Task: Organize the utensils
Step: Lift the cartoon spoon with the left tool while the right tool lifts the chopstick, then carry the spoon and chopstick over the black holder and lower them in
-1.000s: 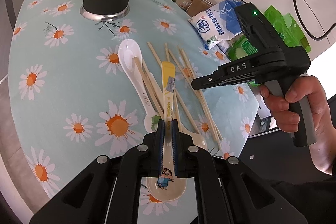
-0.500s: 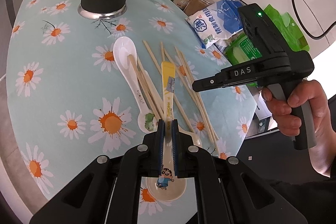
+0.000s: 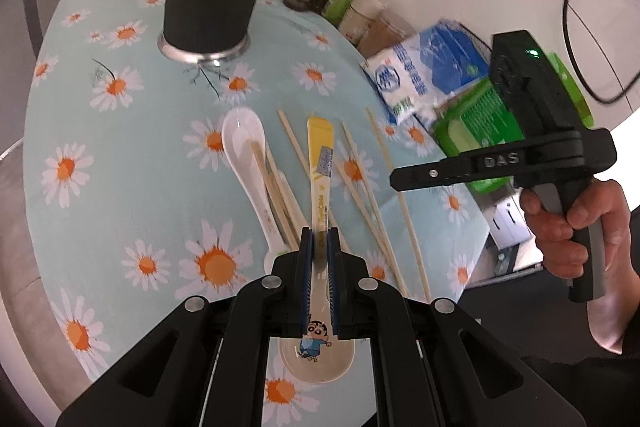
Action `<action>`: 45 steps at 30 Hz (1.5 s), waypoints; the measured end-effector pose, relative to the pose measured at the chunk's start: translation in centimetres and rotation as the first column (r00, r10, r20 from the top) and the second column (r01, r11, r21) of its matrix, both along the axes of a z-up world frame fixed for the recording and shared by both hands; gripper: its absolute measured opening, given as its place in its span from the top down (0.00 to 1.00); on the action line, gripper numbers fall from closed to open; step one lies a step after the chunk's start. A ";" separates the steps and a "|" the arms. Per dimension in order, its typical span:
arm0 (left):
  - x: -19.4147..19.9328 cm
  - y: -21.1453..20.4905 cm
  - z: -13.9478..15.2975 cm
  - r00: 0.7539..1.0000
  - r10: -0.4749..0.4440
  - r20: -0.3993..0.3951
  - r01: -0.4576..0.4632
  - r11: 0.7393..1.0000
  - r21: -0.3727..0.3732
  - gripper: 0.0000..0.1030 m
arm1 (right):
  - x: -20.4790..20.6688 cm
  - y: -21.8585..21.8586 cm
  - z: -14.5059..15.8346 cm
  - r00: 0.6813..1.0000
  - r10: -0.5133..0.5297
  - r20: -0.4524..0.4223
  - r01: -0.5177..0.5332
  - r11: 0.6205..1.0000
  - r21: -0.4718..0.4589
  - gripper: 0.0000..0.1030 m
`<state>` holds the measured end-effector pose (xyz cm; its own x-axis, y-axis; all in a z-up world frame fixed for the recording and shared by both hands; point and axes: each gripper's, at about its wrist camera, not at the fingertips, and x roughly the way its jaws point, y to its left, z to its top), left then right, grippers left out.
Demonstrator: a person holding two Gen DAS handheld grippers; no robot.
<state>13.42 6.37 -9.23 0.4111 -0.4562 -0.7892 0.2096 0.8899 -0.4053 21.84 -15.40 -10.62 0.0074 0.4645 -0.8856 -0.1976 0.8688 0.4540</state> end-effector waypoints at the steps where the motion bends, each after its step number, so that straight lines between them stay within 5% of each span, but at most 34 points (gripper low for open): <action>1: 0.3 0.1 0.3 1.000 0.017 0.007 -0.017 1.000 -0.007 0.94 | 0.4 0.0 0.8 1.000 0.011 0.019 -0.011 1.000 0.024 0.95; 13: 4.0 1.3 5.4 0.971 0.188 0.145 -0.179 0.981 -0.070 0.94 | 5.8 2.5 8.9 0.953 0.128 0.275 -0.175 0.972 0.155 0.95; 27: 9.9 4.0 12.2 0.863 0.315 0.395 -0.281 0.949 -0.143 0.94 | 12.3 7.0 18.2 0.821 0.033 0.570 -0.248 0.920 0.304 0.94; 37: 15.7 5.3 14.6 0.804 0.316 0.503 -0.272 0.949 -0.162 0.94 | 17.3 9.0 21.5 0.762 -0.046 0.646 -0.226 0.916 0.332 0.94; 45: 18.4 6.8 14.0 0.766 0.320 0.557 -0.257 0.947 -0.190 0.94 | 19.4 10.8 21.2 0.706 -0.069 0.705 -0.206 0.932 0.297 0.94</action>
